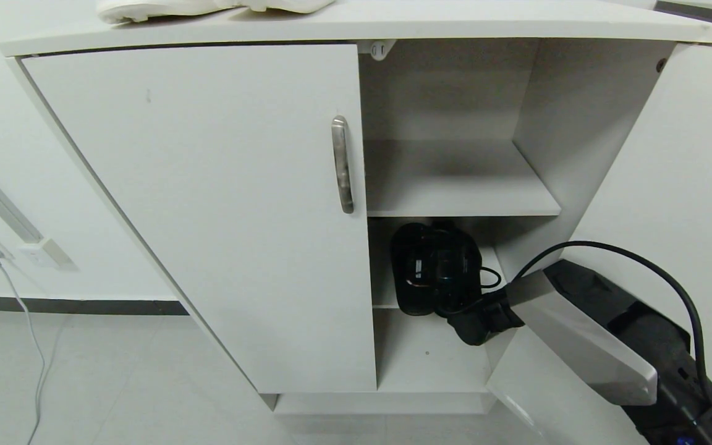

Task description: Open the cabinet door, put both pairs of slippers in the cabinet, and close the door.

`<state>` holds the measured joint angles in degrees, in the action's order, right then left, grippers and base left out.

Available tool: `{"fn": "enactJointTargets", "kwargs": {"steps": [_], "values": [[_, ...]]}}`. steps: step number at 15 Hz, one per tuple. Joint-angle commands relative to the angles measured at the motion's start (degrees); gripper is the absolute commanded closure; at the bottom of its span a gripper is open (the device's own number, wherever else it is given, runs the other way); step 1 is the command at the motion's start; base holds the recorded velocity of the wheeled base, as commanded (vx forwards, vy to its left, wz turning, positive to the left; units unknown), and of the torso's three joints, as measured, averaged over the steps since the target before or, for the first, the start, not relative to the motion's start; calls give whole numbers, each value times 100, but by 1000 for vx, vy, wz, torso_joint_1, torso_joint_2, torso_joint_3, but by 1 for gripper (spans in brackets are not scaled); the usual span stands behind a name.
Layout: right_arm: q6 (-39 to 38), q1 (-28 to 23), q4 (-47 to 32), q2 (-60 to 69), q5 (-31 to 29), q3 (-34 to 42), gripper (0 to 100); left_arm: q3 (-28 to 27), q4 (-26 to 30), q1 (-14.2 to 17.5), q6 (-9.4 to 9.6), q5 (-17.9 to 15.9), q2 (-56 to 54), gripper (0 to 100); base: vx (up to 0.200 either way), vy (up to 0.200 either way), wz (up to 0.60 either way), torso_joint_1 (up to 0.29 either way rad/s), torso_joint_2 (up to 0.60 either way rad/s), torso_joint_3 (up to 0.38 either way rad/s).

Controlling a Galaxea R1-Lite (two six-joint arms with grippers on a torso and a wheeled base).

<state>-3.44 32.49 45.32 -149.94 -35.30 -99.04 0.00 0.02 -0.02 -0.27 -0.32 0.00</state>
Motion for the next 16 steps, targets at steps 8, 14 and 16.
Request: {"fn": "enactJointTargets", "kwargs": {"steps": [8,14,16], "values": [[36,214,732,923,-29,1563,0,0,-2,2,44,-3,9,100,0,0,0,0,0,0],[27,662,1339,2031,-29,3382,0,0,-2,2,18,-3,9,100,0,0,0,0,0,0],[10,882,1796,2250,-29,4173,0,0,-2,2,36,-12,9,100,0,0,0,0,0,0]]}}
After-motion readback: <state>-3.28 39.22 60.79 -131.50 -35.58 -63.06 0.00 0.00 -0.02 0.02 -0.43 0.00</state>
